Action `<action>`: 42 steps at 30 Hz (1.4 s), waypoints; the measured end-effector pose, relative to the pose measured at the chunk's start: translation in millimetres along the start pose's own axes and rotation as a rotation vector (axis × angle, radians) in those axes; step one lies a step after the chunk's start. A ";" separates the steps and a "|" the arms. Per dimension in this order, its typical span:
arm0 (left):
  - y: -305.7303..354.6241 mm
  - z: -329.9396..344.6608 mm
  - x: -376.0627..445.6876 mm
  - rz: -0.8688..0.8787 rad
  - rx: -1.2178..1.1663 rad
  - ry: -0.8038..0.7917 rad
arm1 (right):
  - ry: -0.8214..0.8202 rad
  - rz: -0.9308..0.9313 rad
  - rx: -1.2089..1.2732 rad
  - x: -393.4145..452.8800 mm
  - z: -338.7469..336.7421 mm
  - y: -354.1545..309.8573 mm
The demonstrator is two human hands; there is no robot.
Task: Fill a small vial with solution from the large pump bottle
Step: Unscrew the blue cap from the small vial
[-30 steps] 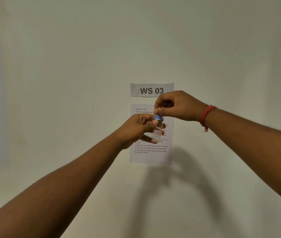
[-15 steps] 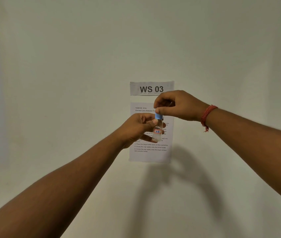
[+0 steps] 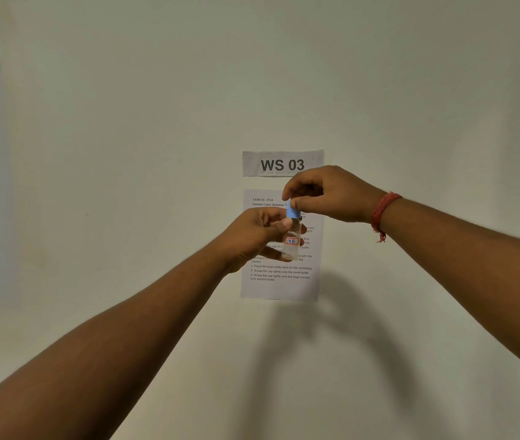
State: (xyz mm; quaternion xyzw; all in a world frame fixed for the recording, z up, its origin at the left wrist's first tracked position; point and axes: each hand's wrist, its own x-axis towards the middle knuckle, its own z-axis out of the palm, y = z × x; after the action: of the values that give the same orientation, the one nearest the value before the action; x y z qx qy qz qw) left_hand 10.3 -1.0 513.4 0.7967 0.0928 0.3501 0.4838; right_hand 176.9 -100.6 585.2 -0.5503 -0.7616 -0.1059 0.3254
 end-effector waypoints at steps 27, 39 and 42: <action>-3.4 2.7 -3.3 0.008 -0.019 -0.015 | 0.040 0.014 0.005 -8.0 6.1 -3.7; -3.1 3.7 -4.5 0.001 0.006 0.000 | 0.064 -0.008 -0.003 -10.5 8.9 1.9; -1.6 4.8 -5.2 0.004 0.016 -0.002 | 0.066 -0.003 0.004 -9.9 8.7 0.9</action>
State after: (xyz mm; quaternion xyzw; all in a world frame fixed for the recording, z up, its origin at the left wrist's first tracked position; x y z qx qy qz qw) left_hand 9.9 -6.1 508.2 0.8011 0.0936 0.3495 0.4768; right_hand 176.1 -103.4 572.4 -0.5446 -0.7516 -0.1231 0.3511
